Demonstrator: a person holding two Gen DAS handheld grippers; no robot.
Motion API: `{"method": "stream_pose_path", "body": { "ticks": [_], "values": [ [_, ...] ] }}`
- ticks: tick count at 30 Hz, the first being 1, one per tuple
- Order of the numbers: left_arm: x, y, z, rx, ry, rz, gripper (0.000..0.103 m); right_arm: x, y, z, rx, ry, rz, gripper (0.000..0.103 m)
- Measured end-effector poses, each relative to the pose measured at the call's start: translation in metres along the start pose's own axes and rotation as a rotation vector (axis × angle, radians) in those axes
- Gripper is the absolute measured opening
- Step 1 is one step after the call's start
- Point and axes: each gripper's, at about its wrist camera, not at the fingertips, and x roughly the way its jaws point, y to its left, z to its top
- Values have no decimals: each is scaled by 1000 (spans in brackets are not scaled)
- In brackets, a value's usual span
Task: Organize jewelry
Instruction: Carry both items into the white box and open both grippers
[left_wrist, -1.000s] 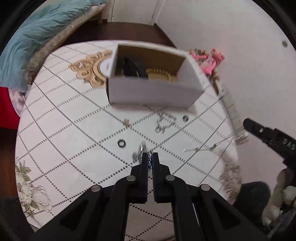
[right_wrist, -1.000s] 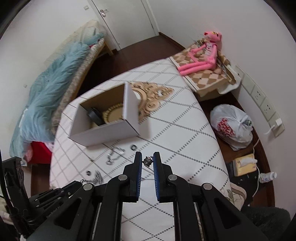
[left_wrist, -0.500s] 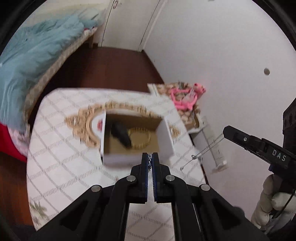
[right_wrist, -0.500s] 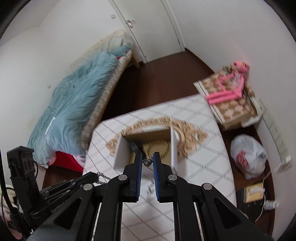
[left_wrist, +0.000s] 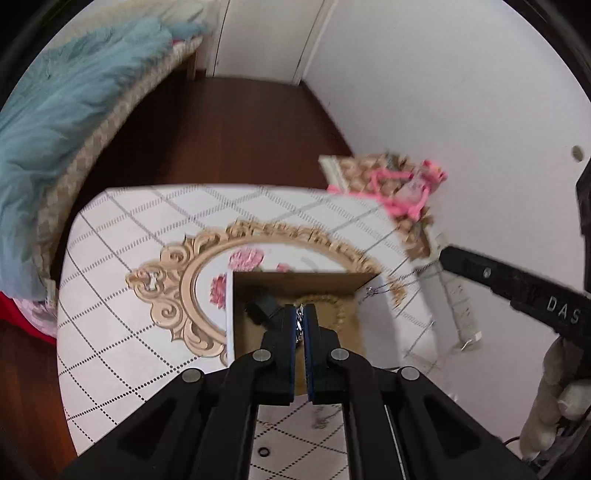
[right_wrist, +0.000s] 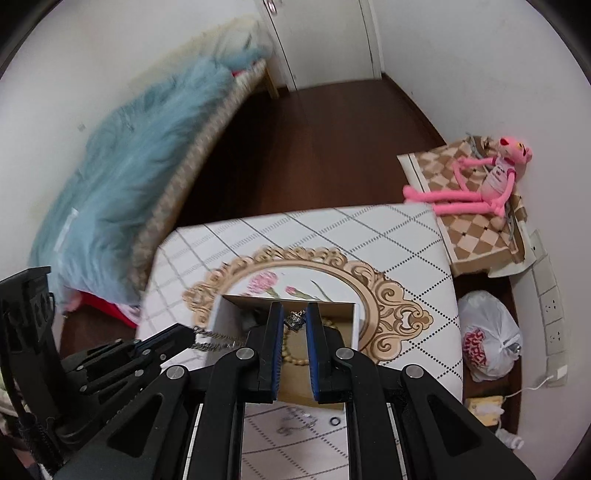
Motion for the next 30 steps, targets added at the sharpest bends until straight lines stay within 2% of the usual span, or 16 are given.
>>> {"method": "stream_pose_path", "body": {
  "ticks": [3, 9, 11, 13, 14, 15, 16, 17, 20, 22, 23, 24, 26, 28, 29, 30],
  "values": [
    [20, 9, 0, -27, 72, 17, 2, 25, -3, 3, -12, 51, -40, 12],
    [28, 15, 3, -61, 101, 121, 8, 60, -9, 6, -20, 140, -68, 13],
    [28, 18, 5, -59, 94, 160, 8, 73, -12, 6, -10, 193, -61, 14],
    [28, 20, 8, -62, 86, 187, 18, 85, -15, 4, 5, 243, -55, 16],
    [27, 22, 9, -64, 81, 199, 42, 88, -16, 3, 9, 258, -48, 24],
    [27, 24, 11, -66, 75, 220, 70, 90, -17, 2, 16, 261, -48, 38],
    [26, 25, 12, -69, 59, 234, 76, 91, -18, 0, 21, 264, -48, 45],
    [22, 27, 12, -66, 34, 247, 77, 91, -18, -1, 23, 264, -45, 54],
    [22, 29, 14, -58, 30, 288, 77, 90, -17, -4, 16, 262, -57, 56],
    [20, 31, 13, -52, 18, 318, 78, 87, -16, -7, 3, 250, -87, 70],
    [19, 32, 12, -47, 10, 337, 86, 85, -15, -9, -2, 241, -108, 84],
    [19, 32, 11, -45, 5, 339, 97, 83, -16, -10, -7, 235, -123, 92],
    [18, 32, 5, -29, -7, 360, 103, 82, -16, -20, -20, 229, -175, 92],
    [19, 31, 1, -18, -3, 384, 103, 82, -17, -28, -30, 232, -205, 95],
    [19, 31, -3, -12, 1, 391, 103, 83, -17, -36, -31, 236, -217, 101],
    [20, 30, -6, -8, 3, 395, 103, 84, -18, -40, -26, 238, -224, 102]
  ]
}}
